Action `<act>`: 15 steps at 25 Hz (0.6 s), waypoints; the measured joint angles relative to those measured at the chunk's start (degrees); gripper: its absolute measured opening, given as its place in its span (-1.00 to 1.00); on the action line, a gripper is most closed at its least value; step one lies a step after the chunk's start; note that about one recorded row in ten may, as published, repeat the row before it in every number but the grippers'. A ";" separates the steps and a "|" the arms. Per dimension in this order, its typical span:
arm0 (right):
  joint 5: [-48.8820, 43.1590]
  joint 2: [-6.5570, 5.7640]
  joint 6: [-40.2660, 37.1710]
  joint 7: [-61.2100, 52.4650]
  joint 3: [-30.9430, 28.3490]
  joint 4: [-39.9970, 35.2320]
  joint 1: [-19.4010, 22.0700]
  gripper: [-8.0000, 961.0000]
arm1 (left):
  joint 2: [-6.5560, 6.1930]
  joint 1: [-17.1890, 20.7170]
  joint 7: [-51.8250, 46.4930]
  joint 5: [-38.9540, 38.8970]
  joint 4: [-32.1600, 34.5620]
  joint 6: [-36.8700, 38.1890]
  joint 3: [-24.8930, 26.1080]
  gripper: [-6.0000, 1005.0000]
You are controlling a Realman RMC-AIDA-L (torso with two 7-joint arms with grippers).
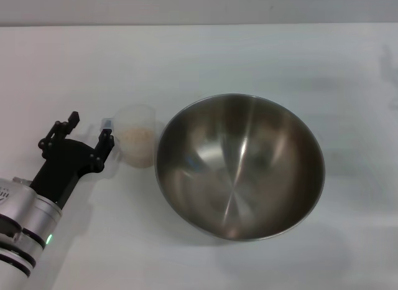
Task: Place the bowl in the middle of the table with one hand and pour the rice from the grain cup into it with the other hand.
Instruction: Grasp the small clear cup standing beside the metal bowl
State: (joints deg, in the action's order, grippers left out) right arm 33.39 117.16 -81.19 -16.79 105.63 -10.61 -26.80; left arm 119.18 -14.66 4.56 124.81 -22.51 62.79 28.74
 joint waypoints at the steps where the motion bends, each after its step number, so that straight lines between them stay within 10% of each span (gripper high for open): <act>1: 0.00 0.00 0.02 0.00 0.00 0.02 -0.03 -0.02 | 0.00 0.00 0.01 0.14 0.00 0.01 -0.25 0.37; 15: 0.00 -0.16 0.46 0.00 -0.01 0.24 0.00 -0.02 | 0.01 -0.79 0.01 0.34 -0.42 0.21 -1.41 -0.32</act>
State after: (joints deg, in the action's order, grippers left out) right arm 33.40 117.00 -80.73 -16.79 105.63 -10.37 -26.80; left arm 119.18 -15.45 4.57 125.15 -22.92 63.01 27.33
